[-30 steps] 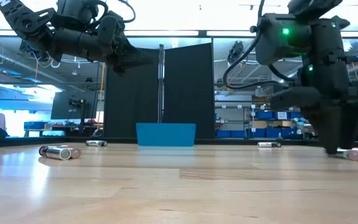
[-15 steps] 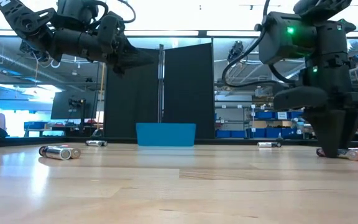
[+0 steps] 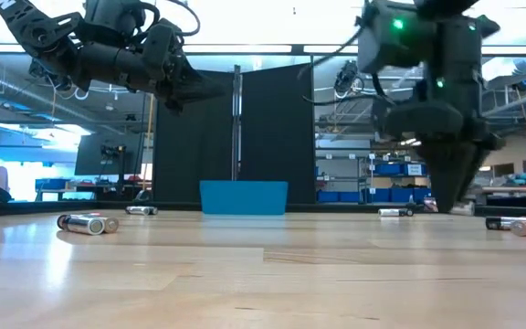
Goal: Sort batteries
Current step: Put the silver battery into the yellow bin
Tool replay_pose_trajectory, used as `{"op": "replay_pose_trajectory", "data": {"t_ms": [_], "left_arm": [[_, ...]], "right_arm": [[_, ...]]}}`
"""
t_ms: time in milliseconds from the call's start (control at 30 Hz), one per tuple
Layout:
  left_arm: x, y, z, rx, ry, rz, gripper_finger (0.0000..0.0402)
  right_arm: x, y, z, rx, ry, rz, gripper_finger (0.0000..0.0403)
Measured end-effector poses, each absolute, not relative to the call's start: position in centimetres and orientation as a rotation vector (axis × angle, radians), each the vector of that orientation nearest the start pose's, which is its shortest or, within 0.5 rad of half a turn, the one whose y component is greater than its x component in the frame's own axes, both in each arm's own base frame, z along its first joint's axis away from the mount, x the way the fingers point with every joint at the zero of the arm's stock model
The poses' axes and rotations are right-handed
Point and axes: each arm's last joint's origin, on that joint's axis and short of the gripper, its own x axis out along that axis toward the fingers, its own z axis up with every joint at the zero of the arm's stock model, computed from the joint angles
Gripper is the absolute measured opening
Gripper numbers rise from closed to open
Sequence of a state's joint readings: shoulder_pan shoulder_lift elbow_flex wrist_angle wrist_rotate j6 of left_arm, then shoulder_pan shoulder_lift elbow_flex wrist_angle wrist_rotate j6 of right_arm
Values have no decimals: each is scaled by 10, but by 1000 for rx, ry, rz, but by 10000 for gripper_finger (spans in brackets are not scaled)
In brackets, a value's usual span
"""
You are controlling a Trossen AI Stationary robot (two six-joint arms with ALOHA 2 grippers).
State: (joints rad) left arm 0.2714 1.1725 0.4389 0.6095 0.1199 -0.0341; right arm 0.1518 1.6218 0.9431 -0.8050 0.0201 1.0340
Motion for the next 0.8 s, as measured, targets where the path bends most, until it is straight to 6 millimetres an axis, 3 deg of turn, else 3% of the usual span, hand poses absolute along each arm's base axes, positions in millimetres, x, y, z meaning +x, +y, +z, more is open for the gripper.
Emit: {"op": "replay_pose_trajectory", "data": {"t_ms": [200,467,667,800], "left_arm": [[228,60,215,-57,122,153,10],[228,60,215,-55,122,153,10],[228,60,215,-28,124,151,10],[228,60,215,-28,124,151,10]], "right_arm": [[289,49,207,700,1334,-550,58],[283,112,267,833,1388,-494,57],[251,173,272,995,1463,-575,57],[224,202,265,1043,1495,-680,57]]}}
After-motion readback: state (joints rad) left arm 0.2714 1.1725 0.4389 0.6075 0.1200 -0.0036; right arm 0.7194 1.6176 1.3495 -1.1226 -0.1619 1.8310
